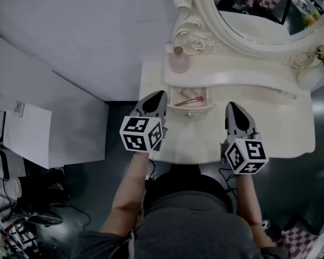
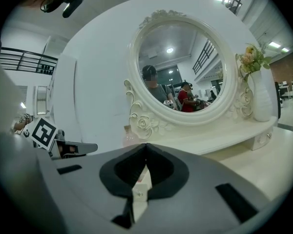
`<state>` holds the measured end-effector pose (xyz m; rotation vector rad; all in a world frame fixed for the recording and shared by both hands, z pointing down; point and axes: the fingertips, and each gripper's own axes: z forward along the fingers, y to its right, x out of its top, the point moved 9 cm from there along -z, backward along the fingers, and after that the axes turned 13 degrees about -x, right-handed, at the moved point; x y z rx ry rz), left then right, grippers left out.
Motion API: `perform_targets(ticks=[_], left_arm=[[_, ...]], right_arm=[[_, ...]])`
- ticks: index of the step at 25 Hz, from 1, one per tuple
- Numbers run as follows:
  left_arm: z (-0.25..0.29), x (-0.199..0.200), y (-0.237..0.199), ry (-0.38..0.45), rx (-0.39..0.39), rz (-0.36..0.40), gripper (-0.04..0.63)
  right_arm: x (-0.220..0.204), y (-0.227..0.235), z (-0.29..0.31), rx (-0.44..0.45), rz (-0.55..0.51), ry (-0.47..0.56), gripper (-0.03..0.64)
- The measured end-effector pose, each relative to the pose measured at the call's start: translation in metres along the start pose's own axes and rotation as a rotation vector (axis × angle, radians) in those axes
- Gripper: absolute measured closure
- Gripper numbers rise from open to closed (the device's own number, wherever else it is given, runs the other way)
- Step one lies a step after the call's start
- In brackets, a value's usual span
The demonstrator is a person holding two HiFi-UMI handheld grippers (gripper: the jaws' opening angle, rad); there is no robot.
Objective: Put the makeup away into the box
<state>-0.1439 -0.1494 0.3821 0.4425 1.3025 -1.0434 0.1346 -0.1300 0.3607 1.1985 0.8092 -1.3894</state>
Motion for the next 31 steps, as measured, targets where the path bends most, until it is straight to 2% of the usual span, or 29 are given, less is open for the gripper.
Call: perform_targets(ticks=[16,31], left_arm=[[0.001,0.005,0.002,0.004,0.007,0.015,0.589],[0.017,0.009,0.013,-0.033,-0.032,0.086,0.589]], right_arm=[[0.0,0.001,0.002,0.026,-0.046,-0.01,0.614],[-0.002,0.006,0.005,0.049,-0.071,-0.016,0.614]])
